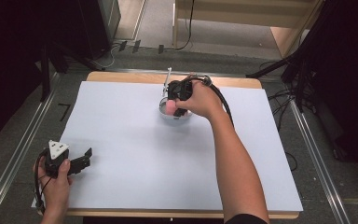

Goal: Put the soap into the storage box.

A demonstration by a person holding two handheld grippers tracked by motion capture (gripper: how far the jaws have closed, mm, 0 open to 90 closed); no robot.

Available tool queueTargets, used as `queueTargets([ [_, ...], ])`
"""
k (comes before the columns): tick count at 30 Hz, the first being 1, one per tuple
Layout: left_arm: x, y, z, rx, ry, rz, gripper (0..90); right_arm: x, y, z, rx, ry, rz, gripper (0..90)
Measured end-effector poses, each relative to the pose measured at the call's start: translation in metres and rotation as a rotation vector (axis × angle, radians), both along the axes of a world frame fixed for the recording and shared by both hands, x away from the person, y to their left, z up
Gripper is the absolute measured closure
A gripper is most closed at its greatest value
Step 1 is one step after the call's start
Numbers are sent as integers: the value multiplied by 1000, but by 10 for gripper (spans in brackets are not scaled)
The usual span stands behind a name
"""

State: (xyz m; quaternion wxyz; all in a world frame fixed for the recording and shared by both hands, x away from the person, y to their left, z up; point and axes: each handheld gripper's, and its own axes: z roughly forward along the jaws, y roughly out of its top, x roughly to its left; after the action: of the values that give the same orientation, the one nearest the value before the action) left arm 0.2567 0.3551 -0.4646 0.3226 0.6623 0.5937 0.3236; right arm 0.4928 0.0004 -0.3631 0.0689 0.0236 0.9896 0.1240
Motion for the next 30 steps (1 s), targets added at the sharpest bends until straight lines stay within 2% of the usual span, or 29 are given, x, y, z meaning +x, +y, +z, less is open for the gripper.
queueTargets([
  [3, 0, 0, 0, -1, 0, 0, 135, 3, 1, -1, 8, 2, -2, 388],
  [4, 0, 0, 0, 0, 1, 1, 135, 3, 1, -1, -2, 7, -13, 388],
  [7, 0, 0, 0, -2, 0, 0, 135, 7, 5, -3, -16, 4, 4, 388],
  [14, 0, 0, 0, -4, 0, 1, 135, 13, 6, -4, -9, 0, -12, 388],
  [17, 0, 0, 0, -4, 0, 1, 135, 17, 6, -7, -20, 2, -17, 388],
  [30, 0, 0, 0, -5, 1, 2, 135, 25, 6, -17, -14, -2, -30, 386],
])
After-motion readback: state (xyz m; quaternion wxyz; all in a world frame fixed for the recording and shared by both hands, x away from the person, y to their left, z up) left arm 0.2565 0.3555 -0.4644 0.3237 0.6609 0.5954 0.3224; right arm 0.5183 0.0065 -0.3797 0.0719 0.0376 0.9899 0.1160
